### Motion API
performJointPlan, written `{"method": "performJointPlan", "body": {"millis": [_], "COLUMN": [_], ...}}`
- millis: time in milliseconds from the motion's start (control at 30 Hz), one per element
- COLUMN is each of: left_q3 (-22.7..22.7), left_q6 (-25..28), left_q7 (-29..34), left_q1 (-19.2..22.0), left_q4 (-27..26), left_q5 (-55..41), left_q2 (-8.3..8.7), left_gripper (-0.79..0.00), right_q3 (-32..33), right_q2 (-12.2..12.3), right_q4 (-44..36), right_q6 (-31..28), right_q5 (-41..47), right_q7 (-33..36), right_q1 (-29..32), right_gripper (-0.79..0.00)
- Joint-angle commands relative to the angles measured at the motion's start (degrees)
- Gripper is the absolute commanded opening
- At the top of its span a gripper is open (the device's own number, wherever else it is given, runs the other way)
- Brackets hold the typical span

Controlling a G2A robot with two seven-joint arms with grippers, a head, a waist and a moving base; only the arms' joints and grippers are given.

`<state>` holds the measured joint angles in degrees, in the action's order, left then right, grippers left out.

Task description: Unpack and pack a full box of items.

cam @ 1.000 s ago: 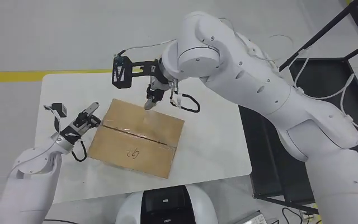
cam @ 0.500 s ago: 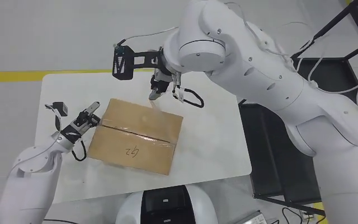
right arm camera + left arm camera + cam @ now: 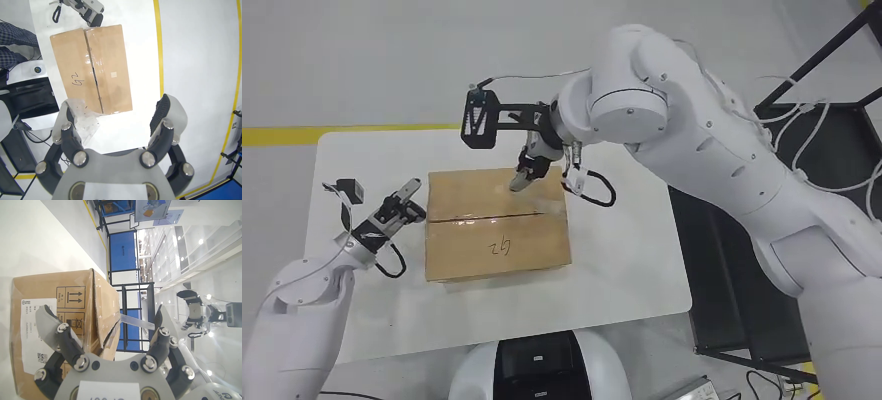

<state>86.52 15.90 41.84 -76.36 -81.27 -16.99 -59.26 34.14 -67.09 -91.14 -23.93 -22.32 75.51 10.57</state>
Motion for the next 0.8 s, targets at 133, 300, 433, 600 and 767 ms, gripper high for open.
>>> {"method": "performJointPlan", "body": {"millis": [133, 300, 433, 600, 767], "left_q3": [0.1, -0.5, -0.7, -1.3, -1.5], "left_q6": [-0.1, -0.2, -0.1, 0.0, 0.3], "left_q7": [-0.6, -0.7, -1.0, -1.1, -1.1], "left_q1": [0.1, 0.4, 0.7, 1.0, 1.1], "left_q4": [-0.4, -0.8, -0.8, -0.9, -0.7], "left_q5": [-0.2, 0.0, -0.2, -0.1, -0.2], "left_q2": [-0.05, -0.15, -0.23, -0.35, -0.41], "left_gripper": [0.0, 0.0, 0.0, 0.0, 0.0], "right_q3": [5.6, 12.3, 15.7, 16.6, 16.0], "right_q2": [2.7, 5.1, 6.4, 6.7, 6.4], "right_q4": [-2.5, -10.3, -17.9, -21.4, -22.0], "right_q6": [2.8, 4.0, 1.4, -1.0, 1.4], "right_q5": [-1.7, -3.2, -7.5, -12.6, -18.2], "right_q7": [-3.8, -9.5, -13.4, -17.5, -17.5], "right_q1": [7.4, 15.5, 19.9, 21.5, 20.5], "right_gripper": [0.0, 0.0, 0.0, 0.0, 0.0]}}
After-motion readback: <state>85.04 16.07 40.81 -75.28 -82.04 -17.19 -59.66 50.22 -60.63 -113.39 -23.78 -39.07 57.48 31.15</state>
